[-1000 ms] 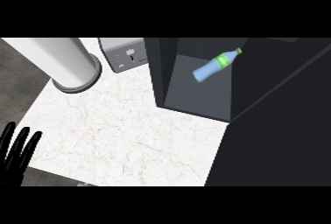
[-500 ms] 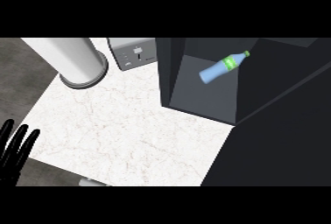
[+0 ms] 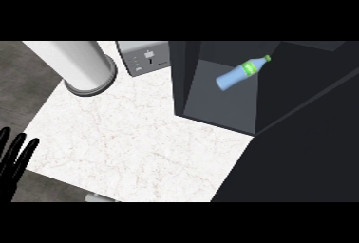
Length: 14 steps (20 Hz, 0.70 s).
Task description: Pick up the bottled water, place it into the cabinet and close the cabinet
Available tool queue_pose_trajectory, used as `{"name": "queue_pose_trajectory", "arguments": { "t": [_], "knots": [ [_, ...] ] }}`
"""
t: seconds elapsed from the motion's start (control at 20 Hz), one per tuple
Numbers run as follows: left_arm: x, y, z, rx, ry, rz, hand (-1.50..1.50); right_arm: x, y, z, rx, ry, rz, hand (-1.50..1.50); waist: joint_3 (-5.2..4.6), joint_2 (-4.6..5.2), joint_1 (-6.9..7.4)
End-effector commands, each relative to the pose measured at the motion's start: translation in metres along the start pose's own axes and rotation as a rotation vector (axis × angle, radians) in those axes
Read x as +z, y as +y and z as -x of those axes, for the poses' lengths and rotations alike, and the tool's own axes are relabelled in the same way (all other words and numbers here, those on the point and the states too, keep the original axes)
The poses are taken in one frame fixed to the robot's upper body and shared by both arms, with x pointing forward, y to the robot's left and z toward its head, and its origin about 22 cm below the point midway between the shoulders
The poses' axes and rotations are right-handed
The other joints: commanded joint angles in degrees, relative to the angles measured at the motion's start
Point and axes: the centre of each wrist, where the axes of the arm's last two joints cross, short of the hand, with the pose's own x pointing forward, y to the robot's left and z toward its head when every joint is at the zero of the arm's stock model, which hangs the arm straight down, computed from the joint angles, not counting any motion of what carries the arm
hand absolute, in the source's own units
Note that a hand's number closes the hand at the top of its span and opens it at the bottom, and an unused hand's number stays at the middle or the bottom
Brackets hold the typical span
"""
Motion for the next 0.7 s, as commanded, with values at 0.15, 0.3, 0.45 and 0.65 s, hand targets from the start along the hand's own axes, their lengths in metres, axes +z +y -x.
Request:
{"name": "queue_pose_trajectory", "arguments": {
  "t": [0.15, 0.3, 0.45, 0.65],
  "knots": [
    [0.0, 0.006, -0.003, -0.001, -0.001, -0.007, -1.5, -0.021, 0.01, 0.004, -0.093, -0.026, -0.038, 1.5, 0.07, 0.65, -0.36],
    [-0.004, 0.007, -0.007, -0.004, -0.019, 0.002, -1.5, -0.022, 0.014, 0.01, -0.162, -0.034, -0.069, 1.5, 0.05, 1.5, 0.49],
    [-0.007, 0.005, -0.007, 0.005, -0.026, 0.027, -1.5, -0.026, 0.015, 0.017, -0.225, -0.062, -0.112, 1.5, 0.21, 2.33, 1.84],
    [-0.008, 0.008, -0.01, -0.011, -0.031, 0.033, -1.5, -0.028, 0.012, 0.022, -0.28, -0.095, -0.087, 1.5, 0.28, 2.35, 2.08]
  ]
}}
